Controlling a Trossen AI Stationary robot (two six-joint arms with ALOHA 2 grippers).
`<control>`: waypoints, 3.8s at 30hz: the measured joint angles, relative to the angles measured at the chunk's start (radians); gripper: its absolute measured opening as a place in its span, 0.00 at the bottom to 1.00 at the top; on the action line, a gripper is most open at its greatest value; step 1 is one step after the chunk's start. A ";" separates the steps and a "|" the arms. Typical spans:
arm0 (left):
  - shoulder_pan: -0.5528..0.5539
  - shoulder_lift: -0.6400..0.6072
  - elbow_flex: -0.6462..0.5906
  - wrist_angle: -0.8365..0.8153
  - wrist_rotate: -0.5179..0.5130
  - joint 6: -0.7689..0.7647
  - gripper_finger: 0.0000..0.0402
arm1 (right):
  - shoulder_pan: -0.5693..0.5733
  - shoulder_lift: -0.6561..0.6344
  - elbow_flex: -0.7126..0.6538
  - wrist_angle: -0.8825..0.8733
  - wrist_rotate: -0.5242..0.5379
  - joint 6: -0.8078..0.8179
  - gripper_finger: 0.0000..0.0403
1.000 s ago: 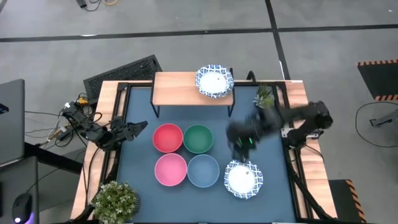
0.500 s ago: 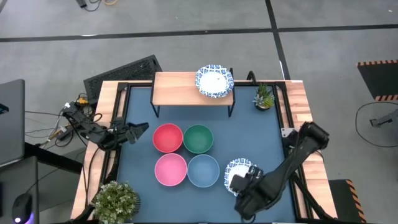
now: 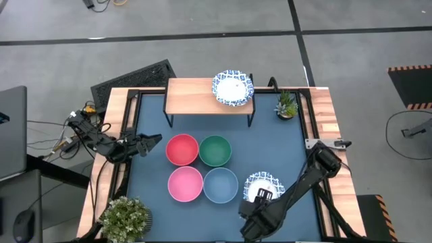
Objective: Place and stack bowls onto a shelf
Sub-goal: Stack the white patterned bowl on top of the white patterned bowl on the shelf, then put the green bowl on the shelf
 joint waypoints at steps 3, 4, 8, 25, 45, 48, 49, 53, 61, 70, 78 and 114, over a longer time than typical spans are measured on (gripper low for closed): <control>0.000 0.000 0.000 0.000 0.000 -0.003 0.53 | -0.006 0.006 0.000 0.001 -0.019 0.003 0.59; 0.000 0.000 0.000 0.000 0.000 -0.007 0.53 | -0.007 0.005 0.000 0.000 -0.017 0.012 0.56; 0.000 0.000 0.000 0.000 0.001 -0.009 0.53 | -0.013 0.003 0.000 -0.034 -0.020 0.062 0.33; 0.000 0.000 0.000 0.000 0.017 -0.045 0.53 | -0.021 -0.287 0.000 -0.113 -0.012 0.057 0.05; 0.000 0.000 0.000 -0.001 0.024 -0.045 0.53 | -0.598 -0.668 0.235 0.054 0.381 -0.983 0.05; 0.000 0.000 0.000 -0.005 0.023 -0.045 0.53 | -0.751 -0.621 0.263 0.052 0.352 -1.159 0.05; 0.000 0.000 0.000 -0.008 0.023 -0.045 0.53 | -0.797 -0.600 0.268 0.047 0.330 -1.209 0.05; 0.000 0.000 0.000 -0.022 0.023 -0.045 0.53 | -0.930 -0.515 0.275 0.030 0.269 -1.367 0.05; 0.000 0.000 0.000 -0.026 0.013 -0.047 0.53 | -1.049 -0.374 0.276 -0.047 0.166 -1.519 0.05; 0.000 0.000 0.000 -0.027 -0.012 -0.052 0.53 | -1.055 -0.323 0.276 -0.067 0.148 -1.557 0.22; 0.000 0.000 0.000 -0.026 -0.012 -0.052 0.53 | -1.030 -0.375 0.276 -0.060 0.143 -1.546 0.57; 0.000 0.000 0.000 -0.087 0.050 -0.052 0.53 | -0.633 0.089 0.275 -0.121 -0.096 -1.631 0.66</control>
